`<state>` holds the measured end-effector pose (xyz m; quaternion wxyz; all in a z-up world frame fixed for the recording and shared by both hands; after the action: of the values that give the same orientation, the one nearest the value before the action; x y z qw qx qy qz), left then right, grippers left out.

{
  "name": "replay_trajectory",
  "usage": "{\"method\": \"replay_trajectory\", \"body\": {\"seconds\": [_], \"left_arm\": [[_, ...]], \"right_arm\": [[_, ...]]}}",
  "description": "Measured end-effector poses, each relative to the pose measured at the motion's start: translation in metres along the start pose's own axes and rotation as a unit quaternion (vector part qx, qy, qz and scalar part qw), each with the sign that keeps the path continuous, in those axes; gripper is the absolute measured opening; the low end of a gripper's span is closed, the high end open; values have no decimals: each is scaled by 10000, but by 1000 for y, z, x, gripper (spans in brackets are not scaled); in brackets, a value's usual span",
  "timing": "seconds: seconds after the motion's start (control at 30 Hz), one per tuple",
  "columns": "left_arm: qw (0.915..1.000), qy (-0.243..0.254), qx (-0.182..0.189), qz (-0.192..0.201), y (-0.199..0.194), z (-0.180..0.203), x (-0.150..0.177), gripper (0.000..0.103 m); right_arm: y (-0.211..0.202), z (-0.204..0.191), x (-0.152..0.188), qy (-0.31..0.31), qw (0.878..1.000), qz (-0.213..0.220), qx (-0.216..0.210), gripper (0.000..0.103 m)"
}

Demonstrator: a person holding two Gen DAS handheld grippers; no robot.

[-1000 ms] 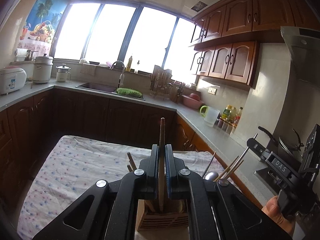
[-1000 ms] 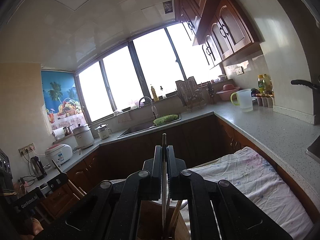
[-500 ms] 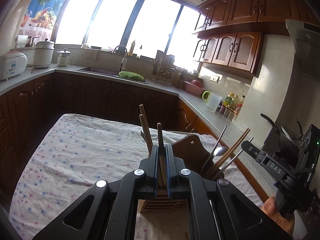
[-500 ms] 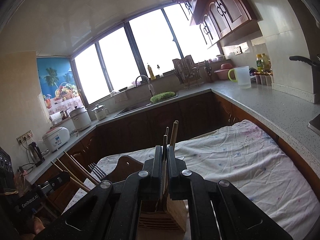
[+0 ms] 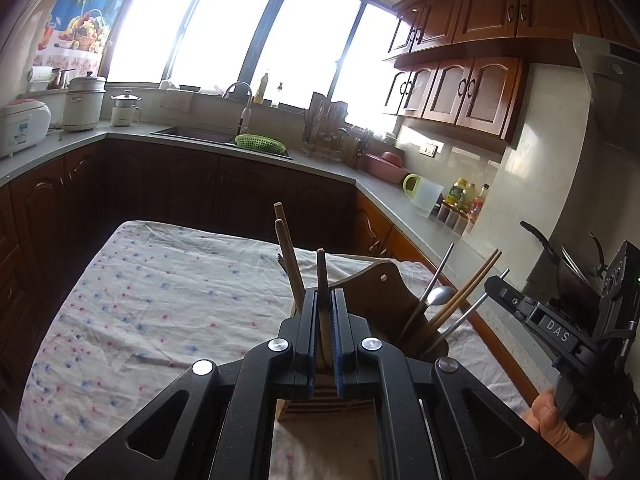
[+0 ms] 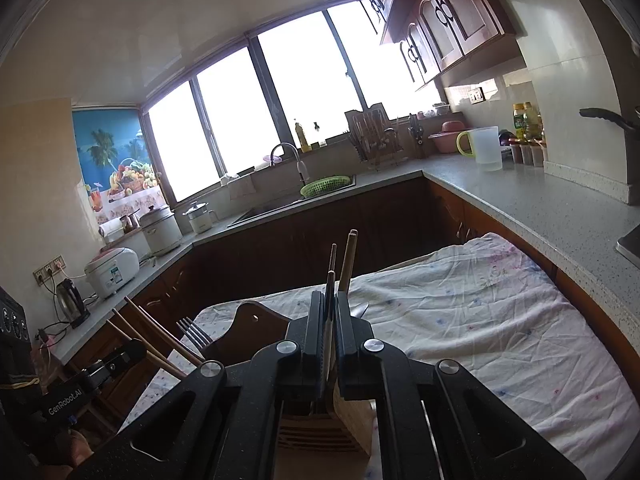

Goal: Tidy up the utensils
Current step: 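Open both grippers to release the chopsticks in the holder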

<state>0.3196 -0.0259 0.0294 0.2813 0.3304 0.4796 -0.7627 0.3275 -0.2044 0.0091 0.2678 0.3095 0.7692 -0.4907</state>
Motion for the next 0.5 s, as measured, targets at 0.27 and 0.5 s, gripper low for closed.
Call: {"method": "replay_trajectory", "body": {"seconds": [0.27, 0.5], "left_arm": [[9998, -211, 33, -28, -15, -2, 4, 24], [9989, -383, -218, 127, -44, -10, 23, 56]], "right_arm": [[-15, 4, -4, 140, 9998, 86, -125, 23], [-38, 3, -1, 262, 9991, 245, -239, 51]]}}
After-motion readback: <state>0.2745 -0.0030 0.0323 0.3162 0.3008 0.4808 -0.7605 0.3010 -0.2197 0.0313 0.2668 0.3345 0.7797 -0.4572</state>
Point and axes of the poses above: each gripper's, at about its wrist camera, not at the fingertips, and y roughly the way its jaws point, z to its right, x to its underside, the point moved 10 cm from there along y, roughly the way its jaws point, and after that the axes turned 11 degrees about -z, right-handed, at the moved point
